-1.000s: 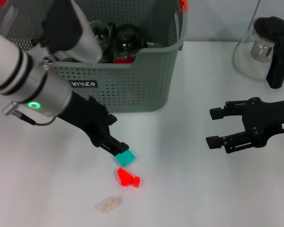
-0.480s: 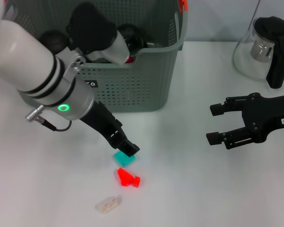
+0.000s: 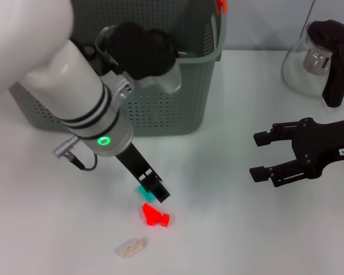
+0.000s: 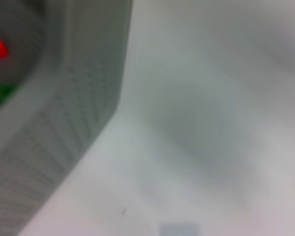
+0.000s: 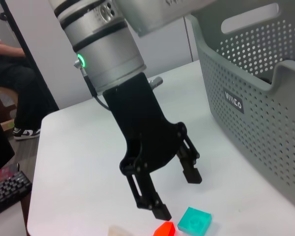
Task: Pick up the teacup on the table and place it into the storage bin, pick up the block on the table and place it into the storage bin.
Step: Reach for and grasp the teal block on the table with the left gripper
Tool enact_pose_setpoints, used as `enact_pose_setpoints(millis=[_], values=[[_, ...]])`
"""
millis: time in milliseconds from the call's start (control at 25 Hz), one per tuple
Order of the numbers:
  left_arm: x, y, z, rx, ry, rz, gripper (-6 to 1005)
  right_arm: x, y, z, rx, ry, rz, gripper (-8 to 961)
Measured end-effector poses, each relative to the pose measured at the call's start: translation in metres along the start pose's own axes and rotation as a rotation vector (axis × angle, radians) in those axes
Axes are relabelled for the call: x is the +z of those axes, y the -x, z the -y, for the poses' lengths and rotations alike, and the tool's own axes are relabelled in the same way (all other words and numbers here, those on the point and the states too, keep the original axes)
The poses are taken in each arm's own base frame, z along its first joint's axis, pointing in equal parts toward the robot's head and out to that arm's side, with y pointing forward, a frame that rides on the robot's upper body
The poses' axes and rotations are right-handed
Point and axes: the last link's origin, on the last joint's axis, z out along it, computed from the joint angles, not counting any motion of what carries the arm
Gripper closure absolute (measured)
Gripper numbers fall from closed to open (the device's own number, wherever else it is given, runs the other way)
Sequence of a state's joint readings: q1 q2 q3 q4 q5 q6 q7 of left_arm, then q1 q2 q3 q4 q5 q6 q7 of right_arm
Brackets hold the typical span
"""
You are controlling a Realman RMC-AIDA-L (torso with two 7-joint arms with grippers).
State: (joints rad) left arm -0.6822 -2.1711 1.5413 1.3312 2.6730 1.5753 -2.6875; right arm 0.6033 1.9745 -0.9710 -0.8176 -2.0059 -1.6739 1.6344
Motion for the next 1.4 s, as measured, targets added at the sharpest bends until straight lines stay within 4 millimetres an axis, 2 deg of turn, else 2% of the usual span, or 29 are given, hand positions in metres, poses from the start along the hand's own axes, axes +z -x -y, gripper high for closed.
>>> enact_pose_setpoints(millis=[240,840,1400], values=[[0.012,-0.003,-0.006,-0.026,-0.015,0.023,280,-0.001,0.000,0.001,-0.018,-0.003,-0.012,25],[0.037,-0.001,0.003,-0.063,-0.053,0.030,302,0.002,0.002,0.002,-0.040,0.004,-0.038,25],[0.049,0.000,0.004,-0.025,-0.086,0.054,322,0.004,0.002,0.001,-0.036,0.005,-0.031,25]])
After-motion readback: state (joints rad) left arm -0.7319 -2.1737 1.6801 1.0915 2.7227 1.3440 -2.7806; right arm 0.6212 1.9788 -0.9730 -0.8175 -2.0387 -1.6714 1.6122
